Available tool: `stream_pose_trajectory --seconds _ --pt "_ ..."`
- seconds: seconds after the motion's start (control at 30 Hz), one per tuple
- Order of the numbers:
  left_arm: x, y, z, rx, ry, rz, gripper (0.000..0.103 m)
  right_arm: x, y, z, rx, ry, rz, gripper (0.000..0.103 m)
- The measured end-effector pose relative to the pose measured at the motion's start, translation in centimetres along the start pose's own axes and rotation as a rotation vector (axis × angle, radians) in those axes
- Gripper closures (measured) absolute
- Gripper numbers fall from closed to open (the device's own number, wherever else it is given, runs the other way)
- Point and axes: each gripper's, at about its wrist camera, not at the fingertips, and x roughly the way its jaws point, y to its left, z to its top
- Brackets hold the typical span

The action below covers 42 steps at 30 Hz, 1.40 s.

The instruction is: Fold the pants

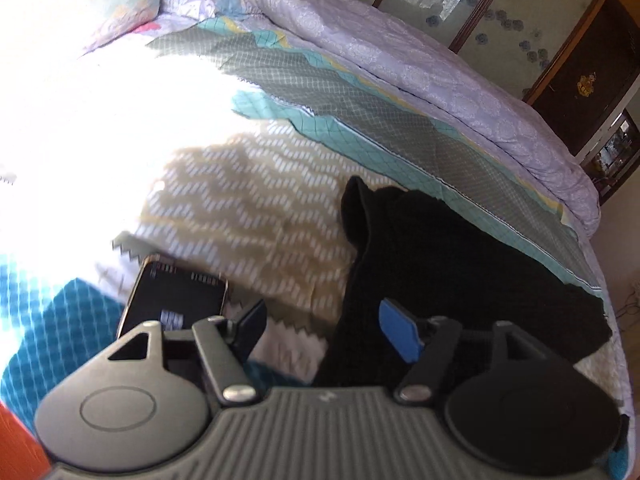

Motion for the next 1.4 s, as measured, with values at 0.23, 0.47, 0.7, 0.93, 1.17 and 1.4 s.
stream_pose_trajectory --seconds 0.23,0.47,0.7,0.93,1.17,1.4 --pt "-0.7 1.1 -5.0 -0.133 0.089 -0.073 0.026 -3.9 -7.4 -3.9 0.199 0.057 -0.041 0.046" --pt "1.5 0.4 -7.5 -0.251 0.144 -0.129 0.016 -0.9 -7.8 -3.0 0.272 0.072 0.009 0.047" --pt "4.9 -0.9 -8.7 -0.306 0.218 -0.122 0.093 5.8 -9.3 -5.6 0.415 0.241 0.071 0.075" --pt "1.0 -1.8 -8.3 -0.225 0.093 -0.117 0.094 0.8 -9.4 -0.1 0.498 -0.031 0.107 0.091" --pt "1.1 -1.0 -8.7 -0.256 0.112 -0.108 0.094 -0.1 -6.5 6.7 0.403 -0.088 0.071 0.085" --pt "1.5 -0.2 -9.3 -0.278 0.139 -0.103 0.094 3.3 -8.5 2.1 0.496 0.076 -0.056 0.062"
